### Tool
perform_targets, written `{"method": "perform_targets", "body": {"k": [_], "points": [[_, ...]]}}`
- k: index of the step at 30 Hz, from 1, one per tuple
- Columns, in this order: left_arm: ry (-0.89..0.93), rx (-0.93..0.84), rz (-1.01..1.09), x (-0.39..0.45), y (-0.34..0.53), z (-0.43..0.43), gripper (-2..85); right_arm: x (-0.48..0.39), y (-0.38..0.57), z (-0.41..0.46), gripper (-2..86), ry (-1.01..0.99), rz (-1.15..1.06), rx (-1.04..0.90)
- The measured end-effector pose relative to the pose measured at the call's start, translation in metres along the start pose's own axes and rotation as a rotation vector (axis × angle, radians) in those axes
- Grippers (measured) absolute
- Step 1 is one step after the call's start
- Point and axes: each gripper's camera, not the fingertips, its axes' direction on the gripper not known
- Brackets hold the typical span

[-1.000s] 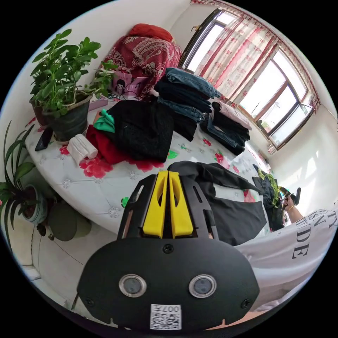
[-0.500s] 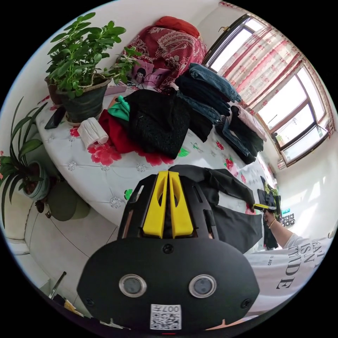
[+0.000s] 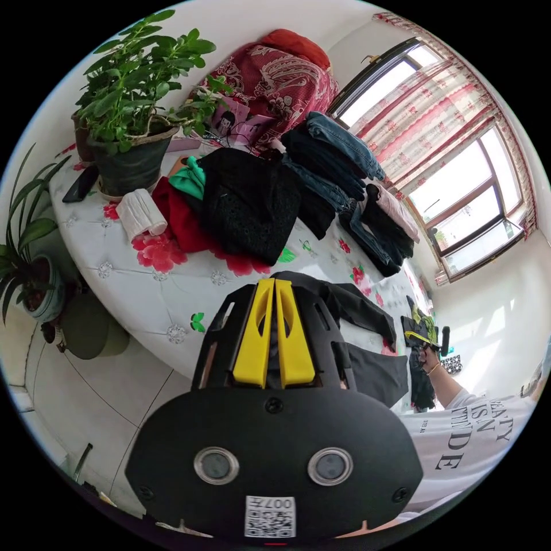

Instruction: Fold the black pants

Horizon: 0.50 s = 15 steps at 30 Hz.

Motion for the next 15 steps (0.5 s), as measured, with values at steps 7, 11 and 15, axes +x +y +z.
{"method": "perform_targets", "body": {"k": [7,11,15], "points": [[0.066,0.034,-0.08,-0.014,0.018,-0.011,-1.0,0.002,0.016,0.044,1.4,0.196,0.136,-0.136],[0.055,0.031,-0.016,-0.002,0.02,-0.028,-1.0,0.027,0.019,-0.023,0.1,0.174,0.154,-0.002],[0.11,0.076,0.096,0.017,0.043,-0.062,-1.0,0.038,0.067,-0.146,-0.1,0.293,0.107,0.273]]}}
